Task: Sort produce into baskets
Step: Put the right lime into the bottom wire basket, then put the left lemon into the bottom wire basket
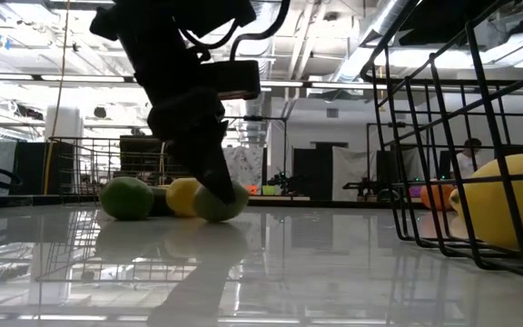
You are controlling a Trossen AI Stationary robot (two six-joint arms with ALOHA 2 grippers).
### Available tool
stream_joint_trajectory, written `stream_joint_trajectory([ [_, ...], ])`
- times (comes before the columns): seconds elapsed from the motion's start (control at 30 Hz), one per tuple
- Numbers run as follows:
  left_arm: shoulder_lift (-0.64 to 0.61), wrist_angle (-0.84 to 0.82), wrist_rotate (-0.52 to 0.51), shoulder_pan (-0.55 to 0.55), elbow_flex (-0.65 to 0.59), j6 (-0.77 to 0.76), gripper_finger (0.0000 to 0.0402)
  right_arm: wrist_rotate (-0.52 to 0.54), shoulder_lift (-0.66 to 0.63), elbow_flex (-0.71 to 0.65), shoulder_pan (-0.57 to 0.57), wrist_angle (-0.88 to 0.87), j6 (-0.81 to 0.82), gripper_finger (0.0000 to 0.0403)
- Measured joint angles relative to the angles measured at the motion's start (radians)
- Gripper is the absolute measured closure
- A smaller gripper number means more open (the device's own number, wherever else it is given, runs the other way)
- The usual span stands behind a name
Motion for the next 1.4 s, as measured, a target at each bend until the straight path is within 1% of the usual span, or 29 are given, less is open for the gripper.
stream_joint_trajectory([
  [0.2,-0.003,-0.007,0.006,0.000,0.005,0.033,0.0204,0.000,0.000,0.000,0.000,0.000,0.000,0.0127],
  [0.33,-0.029,-0.061,0.005,0.007,0.069,0.067,0.0248,0.001,0.000,0.000,0.000,0.000,0.000,0.0127],
  [0.47,-0.087,-0.052,0.005,0.010,0.150,0.102,0.0262,0.002,0.000,0.000,0.000,0.000,0.000,0.0127],
  [0.57,-0.128,0.038,0.031,0.008,0.190,0.107,0.0261,0.002,0.000,0.000,0.000,0.000,0.000,0.0127],
  [0.7,-0.144,0.266,0.161,-0.001,0.196,0.096,0.0258,0.002,0.000,0.000,0.000,0.000,0.000,0.0127],
  [0.8,-0.110,0.403,0.202,-0.012,0.196,0.061,0.0257,0.001,0.000,0.000,0.000,0.000,0.000,0.0127],
  [0.97,-0.028,0.513,0.246,-0.032,0.195,0.003,0.0257,0.001,0.000,0.000,0.000,-0.001,0.000,0.0127],
  [1.07,0.018,0.521,0.288,-0.048,0.209,-0.018,0.0246,0.001,0.000,0.000,0.000,-0.001,-0.001,0.0127],
  [1.2,0.054,0.497,0.336,-0.068,0.243,-0.018,0.0208,0.001,0.000,0.000,0.000,-0.001,-0.001,0.0127],
  [1.3,0.052,0.424,0.332,-0.075,0.279,0.030,0.0170,0.001,0.000,0.000,0.000,-0.001,-0.001,0.0127],
  [1.4,0.041,0.267,0.300,-0.074,0.329,0.083,0.0140,0.001,0.000,0.000,0.000,-0.001,0.000,0.0127],
])
